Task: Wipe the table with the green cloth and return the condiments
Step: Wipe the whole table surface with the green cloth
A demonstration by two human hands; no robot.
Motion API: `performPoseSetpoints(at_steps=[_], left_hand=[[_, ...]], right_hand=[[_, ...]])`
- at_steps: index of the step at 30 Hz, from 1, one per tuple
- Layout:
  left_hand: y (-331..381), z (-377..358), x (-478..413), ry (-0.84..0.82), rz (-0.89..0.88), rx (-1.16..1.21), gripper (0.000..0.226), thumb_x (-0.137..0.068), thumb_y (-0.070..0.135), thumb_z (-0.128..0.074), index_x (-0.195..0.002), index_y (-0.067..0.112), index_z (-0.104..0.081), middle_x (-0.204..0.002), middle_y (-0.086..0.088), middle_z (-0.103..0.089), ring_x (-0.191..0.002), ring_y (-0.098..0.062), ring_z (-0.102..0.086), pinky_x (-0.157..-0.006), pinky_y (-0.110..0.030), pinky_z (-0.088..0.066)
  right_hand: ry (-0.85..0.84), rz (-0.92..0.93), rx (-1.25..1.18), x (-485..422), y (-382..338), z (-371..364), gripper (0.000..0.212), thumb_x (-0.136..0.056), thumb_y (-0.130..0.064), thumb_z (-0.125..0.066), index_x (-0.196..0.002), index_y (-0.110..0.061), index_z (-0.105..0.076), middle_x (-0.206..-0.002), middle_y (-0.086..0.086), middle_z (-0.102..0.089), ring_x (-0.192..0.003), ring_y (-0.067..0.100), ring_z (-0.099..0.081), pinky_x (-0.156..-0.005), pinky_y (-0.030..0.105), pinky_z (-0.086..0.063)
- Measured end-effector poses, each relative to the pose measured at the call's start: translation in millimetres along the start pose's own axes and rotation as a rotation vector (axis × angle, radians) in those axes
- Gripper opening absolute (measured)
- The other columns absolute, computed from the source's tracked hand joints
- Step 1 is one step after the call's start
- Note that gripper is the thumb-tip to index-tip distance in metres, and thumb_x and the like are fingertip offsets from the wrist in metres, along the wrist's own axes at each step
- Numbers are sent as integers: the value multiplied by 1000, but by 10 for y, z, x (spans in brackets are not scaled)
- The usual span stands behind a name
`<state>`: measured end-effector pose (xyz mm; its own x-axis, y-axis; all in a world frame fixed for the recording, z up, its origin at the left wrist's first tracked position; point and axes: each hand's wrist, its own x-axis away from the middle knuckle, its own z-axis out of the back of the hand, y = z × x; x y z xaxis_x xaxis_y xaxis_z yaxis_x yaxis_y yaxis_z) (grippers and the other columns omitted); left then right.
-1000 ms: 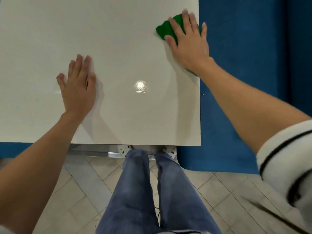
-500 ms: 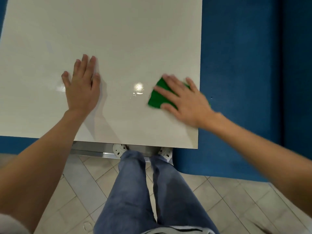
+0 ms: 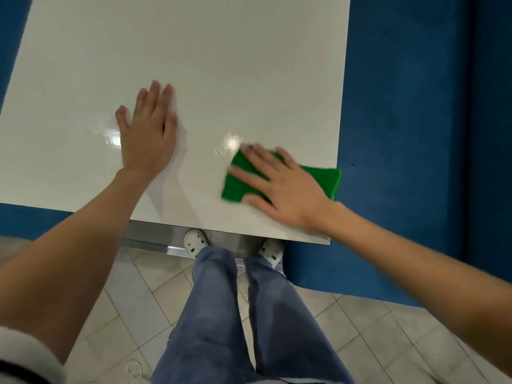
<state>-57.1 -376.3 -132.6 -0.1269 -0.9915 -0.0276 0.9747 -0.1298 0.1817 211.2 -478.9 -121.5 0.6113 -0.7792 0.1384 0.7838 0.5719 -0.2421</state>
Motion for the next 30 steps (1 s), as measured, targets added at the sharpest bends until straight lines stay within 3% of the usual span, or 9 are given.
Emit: performPoseSetpoints(at_steps=[2, 4, 9, 13, 16, 20, 24, 27, 30], left_hand=[[11, 1, 4, -2, -1, -5, 52, -101, 33, -19, -151, 22, -25, -159, -3, -22, -146, -22, -19, -111, -54, -13], [31, 0, -5, -7, 0, -3, 51, -101, 33, -19, -151, 23, -24, -159, -3, -22, -146, -23, -19, -111, -54, -13], [25, 6, 4, -11, 7, -4, 51, -101, 33, -18, -151, 23, -24, -159, -3, -22, -146, -23, -19, -111, -54, -13], [14, 17, -8, -20, 20, -7, 51, -101, 32, -20, -151, 23, -23, -160, -3, -21, -147, -23, -17, -112, -54, -12], [-28, 18, -4, -48, 22, 19, 51, -102, 32, -21, -152, 25, -22, -160, -2, -19, -147, -22, -15, -113, -54, -9], [-45, 134, 17, -117, 9, 197, 49, -104, 35, -22, -152, 28, -24, -161, 2, -15, -148, -16, -8, -115, -49, 1], [-73, 216, 298, -63, 7, 158, 49, -104, 36, -21, -152, 26, -25, -161, 2, -15, -148, -15, -9, -115, -49, 1], [-139, 150, 511, -87, 79, 77, 50, -104, 37, -20, -153, 27, -20, -162, 1, -13, -148, -17, -9, -114, -53, -2], [-170, 112, 526, -80, 92, 33, 50, -103, 38, -20, -152, 29, -18, -161, 1, -14, -148, -17, -10, -113, -54, -5]], right_hand=[[-64, 171, 35, 178, 143, 61, 55, -99, -54, -24, -150, -35, -20, -160, 4, -10, -147, 20, -10, -118, 44, -6], [-80, 213, 50, 132, 430, 178, 54, -98, -55, -23, -149, -39, -20, -160, -1, -10, -147, 15, -10, -118, 44, -4], [42, -170, 9, -576, 927, 390, 54, -98, -55, -22, -150, -38, -19, -161, 1, -7, -147, 19, -8, -117, 50, -5], [102, -440, -26, -1077, 640, 349, 56, -99, -53, -19, -152, -34, -13, -161, 7, -2, -148, 24, 0, -116, 50, 1], [81, -350, -19, -1115, 121, 178, 57, -98, -55, -21, -151, -36, -15, -161, 5, -5, -148, 23, -3, -117, 51, -4], [8, -42, 21, -585, -583, -114, 57, -97, -57, -22, -151, -37, -16, -161, 5, -8, -148, 22, -5, -117, 51, -6], [-75, 219, 28, 9, -477, -112, 56, -96, -57, -27, -149, -39, -20, -160, 0, -11, -147, 19, -11, -117, 50, -4], [-72, 173, 22, 73, 41, 90, 55, -95, -61, -24, -148, -45, -20, -160, -7, -9, -147, 13, -11, -117, 49, -3], [-39, -53, -2, -218, 515, 319, 56, -95, -62, -20, -149, -45, -15, -161, -8, -4, -147, 13, -6, -117, 50, -2]])
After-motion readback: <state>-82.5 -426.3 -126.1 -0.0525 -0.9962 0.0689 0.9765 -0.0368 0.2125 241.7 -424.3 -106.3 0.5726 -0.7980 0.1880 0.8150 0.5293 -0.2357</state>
